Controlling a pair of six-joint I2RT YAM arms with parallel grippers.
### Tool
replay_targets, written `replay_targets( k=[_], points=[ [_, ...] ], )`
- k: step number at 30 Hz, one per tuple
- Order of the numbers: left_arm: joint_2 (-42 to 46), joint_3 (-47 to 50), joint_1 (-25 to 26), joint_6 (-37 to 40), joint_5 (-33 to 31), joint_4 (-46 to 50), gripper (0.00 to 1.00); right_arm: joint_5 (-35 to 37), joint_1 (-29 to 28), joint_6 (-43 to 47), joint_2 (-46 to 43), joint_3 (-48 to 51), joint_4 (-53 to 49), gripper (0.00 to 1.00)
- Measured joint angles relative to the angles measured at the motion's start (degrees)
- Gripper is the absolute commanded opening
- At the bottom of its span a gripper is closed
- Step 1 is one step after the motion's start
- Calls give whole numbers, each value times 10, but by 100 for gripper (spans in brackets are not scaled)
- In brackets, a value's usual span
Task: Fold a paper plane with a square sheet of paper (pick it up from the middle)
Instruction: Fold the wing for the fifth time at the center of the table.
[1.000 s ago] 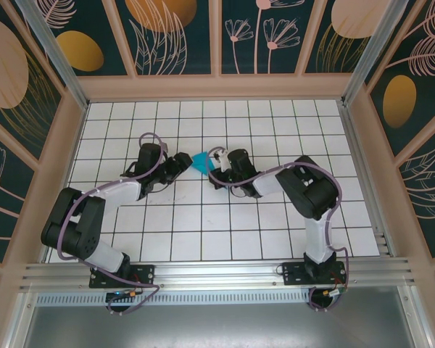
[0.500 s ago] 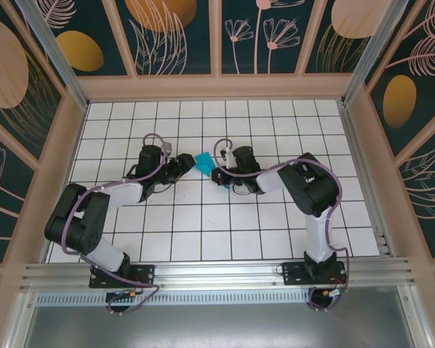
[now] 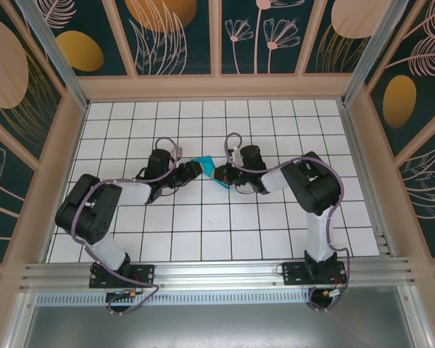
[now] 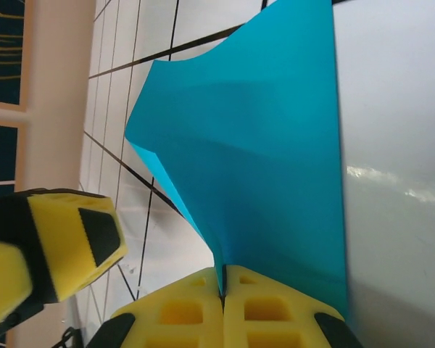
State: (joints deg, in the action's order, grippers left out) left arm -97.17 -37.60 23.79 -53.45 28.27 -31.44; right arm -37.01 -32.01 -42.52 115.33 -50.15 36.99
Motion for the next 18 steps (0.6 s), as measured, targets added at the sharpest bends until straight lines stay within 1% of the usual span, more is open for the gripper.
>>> replay_targets(
  k=[7,13,18],
  points=[
    [-38,-21,10,8,3,-30,40,-17,3,-59,0,38,50,0],
    [-64,-30,17,13,12,-55,35,-19,24,-93,0,60,77,0],
    [-91,-51,21,16,17,-61,32,-19,26,-106,0,61,79,5]
  ],
)
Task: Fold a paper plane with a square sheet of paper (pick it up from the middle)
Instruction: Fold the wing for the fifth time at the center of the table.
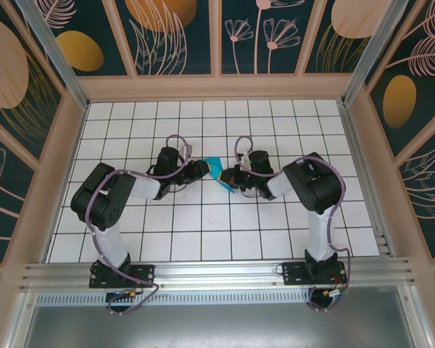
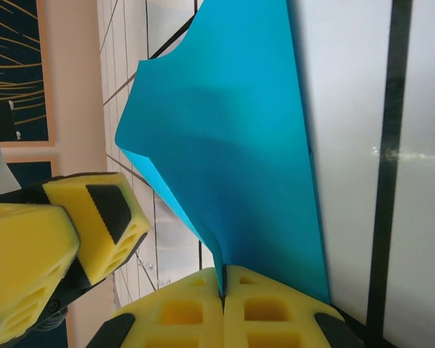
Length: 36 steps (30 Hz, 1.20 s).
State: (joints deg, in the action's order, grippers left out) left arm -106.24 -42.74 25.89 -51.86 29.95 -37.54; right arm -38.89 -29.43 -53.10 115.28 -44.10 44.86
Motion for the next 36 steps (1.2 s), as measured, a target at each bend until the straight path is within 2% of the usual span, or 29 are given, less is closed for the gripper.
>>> replay_targets(
  k=[6,16,19,24,26,31,36],
  points=[
    [-28,-19,0,3,5,0,30,0,0,5,0,0,-4,14],
    [-51,-45,0,6,11,0,29,-1,0,64,-7,-22,-56,18],
    [-53,-50,1,6,11,1,29,3,-1,91,-8,-37,-85,15],
    [-53,-50,1,8,11,3,28,13,-2,122,-8,-53,-120,2],
    [-53,-49,1,11,10,5,29,11,-2,123,-8,-53,-123,0],
    [-33,-29,1,26,-2,6,30,-13,-2,108,-8,-53,-117,0],
    [-6,-3,1,34,-3,-9,30,-52,1,54,-8,-52,-75,0]
  ],
)
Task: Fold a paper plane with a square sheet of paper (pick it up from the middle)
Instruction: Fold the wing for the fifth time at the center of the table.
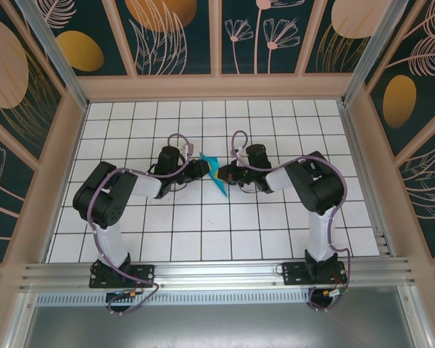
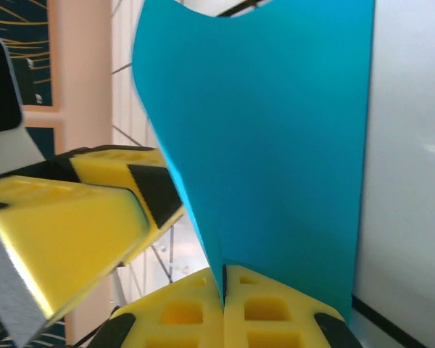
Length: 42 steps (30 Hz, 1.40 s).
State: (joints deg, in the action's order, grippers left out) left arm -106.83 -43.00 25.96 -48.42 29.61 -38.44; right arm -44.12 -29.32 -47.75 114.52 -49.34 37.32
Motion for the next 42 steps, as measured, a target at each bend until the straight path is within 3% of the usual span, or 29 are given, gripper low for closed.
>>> replay_targets(
  k=[16,42],
  points=[
    [1,20,0,0,28,-69,28,-40,13,-82,25,-1,13,0],
    [-39,-1,9,0,39,-57,22,-57,12,-16,42,-47,-94,1]
  ],
)
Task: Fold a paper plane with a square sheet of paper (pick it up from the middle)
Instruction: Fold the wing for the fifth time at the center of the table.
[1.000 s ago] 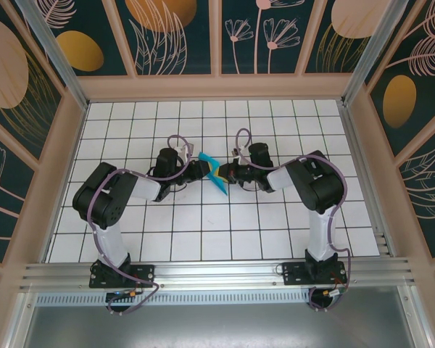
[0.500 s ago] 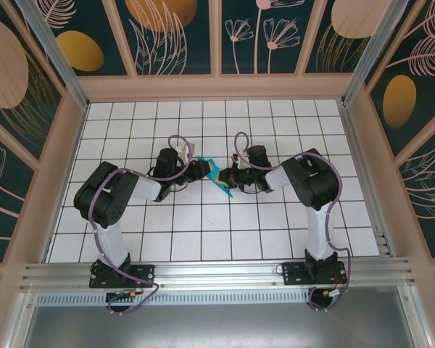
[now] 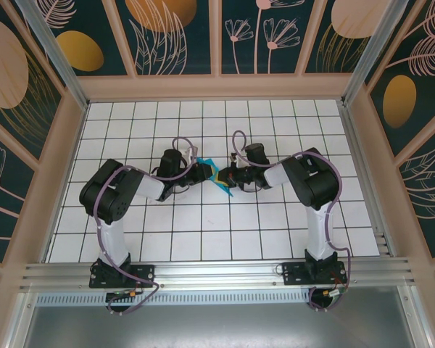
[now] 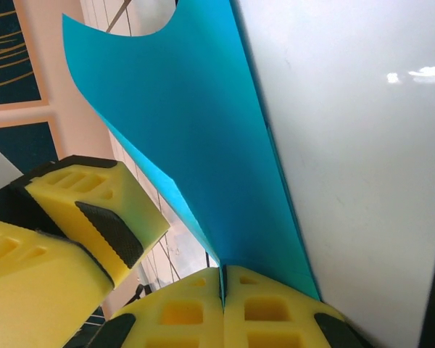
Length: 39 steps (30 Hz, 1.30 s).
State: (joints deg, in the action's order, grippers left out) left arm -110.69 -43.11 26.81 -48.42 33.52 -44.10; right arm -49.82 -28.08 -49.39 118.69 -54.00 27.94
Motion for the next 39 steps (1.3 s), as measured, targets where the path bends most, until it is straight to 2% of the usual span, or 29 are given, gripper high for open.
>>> replay_targets(
  k=[8,19,23,39],
  points=[
    [-7,-14,0,0,-28,27,17,5,-2,29,0,-19,-41,5],
    [-16,-18,0,-1,-59,51,16,8,-5,57,-5,-33,-64,23],
    [-20,-20,2,-3,-64,54,16,17,-5,63,-9,-33,-71,25],
    [-30,-45,2,-8,-70,81,16,119,-7,232,-91,34,-86,32]
  ],
)
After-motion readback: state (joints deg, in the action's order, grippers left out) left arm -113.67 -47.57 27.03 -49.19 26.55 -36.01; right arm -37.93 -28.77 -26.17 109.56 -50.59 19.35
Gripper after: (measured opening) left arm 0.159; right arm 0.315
